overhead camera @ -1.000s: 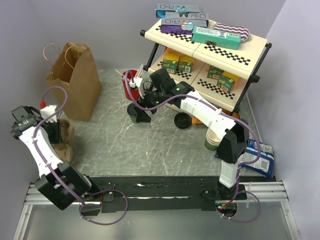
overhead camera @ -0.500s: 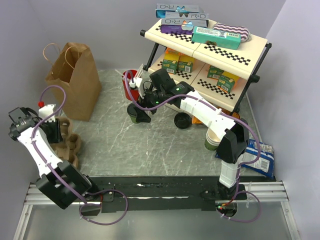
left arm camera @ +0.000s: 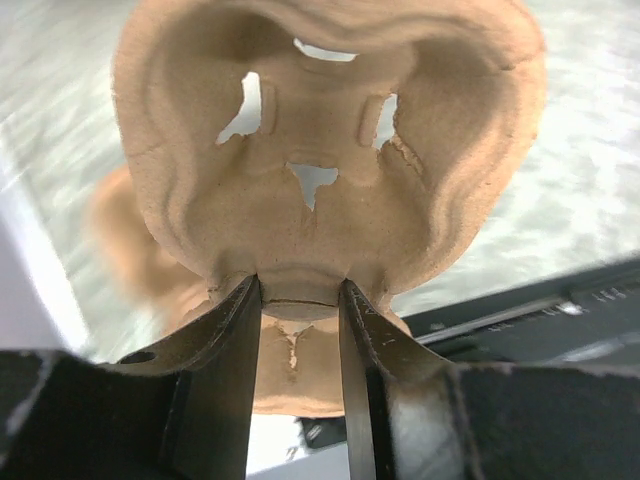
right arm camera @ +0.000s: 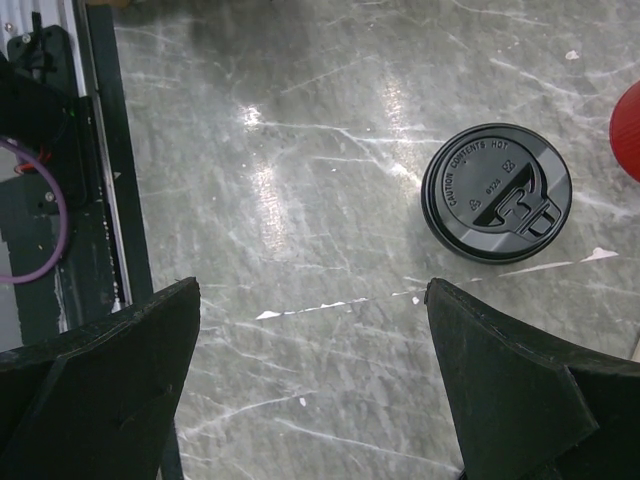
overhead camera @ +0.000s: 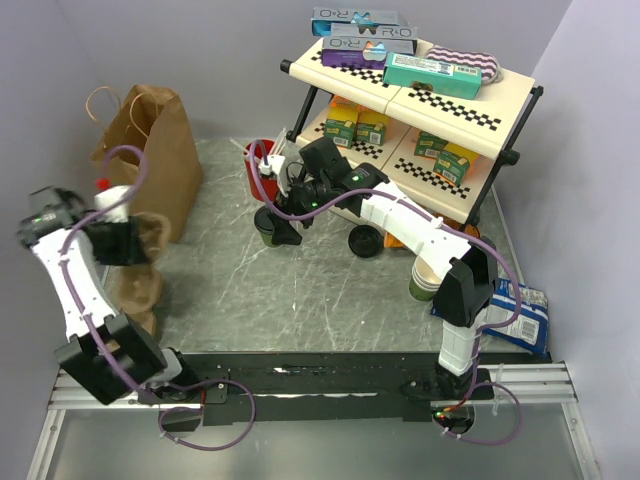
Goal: Pack the takeout coffee
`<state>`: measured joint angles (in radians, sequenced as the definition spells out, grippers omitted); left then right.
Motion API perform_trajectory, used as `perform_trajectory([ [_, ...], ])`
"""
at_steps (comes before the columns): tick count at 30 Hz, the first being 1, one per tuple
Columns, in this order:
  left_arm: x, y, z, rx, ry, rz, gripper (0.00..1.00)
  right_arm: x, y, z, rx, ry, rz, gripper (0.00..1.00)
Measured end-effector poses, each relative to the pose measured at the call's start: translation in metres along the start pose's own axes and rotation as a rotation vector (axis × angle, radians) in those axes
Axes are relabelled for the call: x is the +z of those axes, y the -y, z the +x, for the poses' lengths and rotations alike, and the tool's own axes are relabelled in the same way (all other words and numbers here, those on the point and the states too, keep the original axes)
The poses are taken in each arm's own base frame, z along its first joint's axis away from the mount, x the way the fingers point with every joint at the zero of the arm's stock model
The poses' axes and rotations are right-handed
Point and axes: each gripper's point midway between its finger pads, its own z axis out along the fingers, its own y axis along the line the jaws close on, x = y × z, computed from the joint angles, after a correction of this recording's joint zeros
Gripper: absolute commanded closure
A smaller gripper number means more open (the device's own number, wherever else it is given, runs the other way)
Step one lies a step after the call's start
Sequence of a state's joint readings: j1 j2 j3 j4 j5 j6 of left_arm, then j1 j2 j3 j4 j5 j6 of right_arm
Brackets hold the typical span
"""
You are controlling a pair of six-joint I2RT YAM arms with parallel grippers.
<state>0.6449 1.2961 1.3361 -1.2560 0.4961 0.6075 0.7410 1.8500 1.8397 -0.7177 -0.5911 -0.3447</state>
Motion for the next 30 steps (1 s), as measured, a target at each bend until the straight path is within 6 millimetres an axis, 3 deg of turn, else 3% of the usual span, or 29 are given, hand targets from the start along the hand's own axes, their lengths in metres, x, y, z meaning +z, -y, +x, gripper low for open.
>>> perform_trajectory([
  [4, 0.029, 0.074, -0.008, 0.125, -0.017, 0.183, 0.99, -0.005, 0.006, 0.003, 0.028, 0.003, 0.013, 0.00],
  [6, 0.039, 0.099, -0.003, 0.141, -0.039, 0.240, 0.99, -0.013, 0.015, 0.008, 0.052, 0.003, 0.032, 0.00],
  [8, 0.048, 0.111, 0.000, 0.119, -0.055, 0.262, 0.99, -0.021, 0.022, 0.014, 0.075, 0.001, 0.052, 0.00],
  [14, 0.079, 0.101, 0.006, 0.052, -0.134, 0.232, 0.99, -0.046, 0.037, 0.028, 0.120, 0.004, 0.108, 0.00],
  [20, 0.122, 0.092, 0.042, 0.024, -0.348, 0.217, 0.99, -0.056, 0.035, 0.023, 0.106, 0.021, 0.123, 0.00],
  [30, 0.117, 0.058, 0.081, 0.068, -0.442, 0.009, 0.96, -0.059, 0.035, 0.022, 0.103, 0.027, 0.127, 0.00],
])
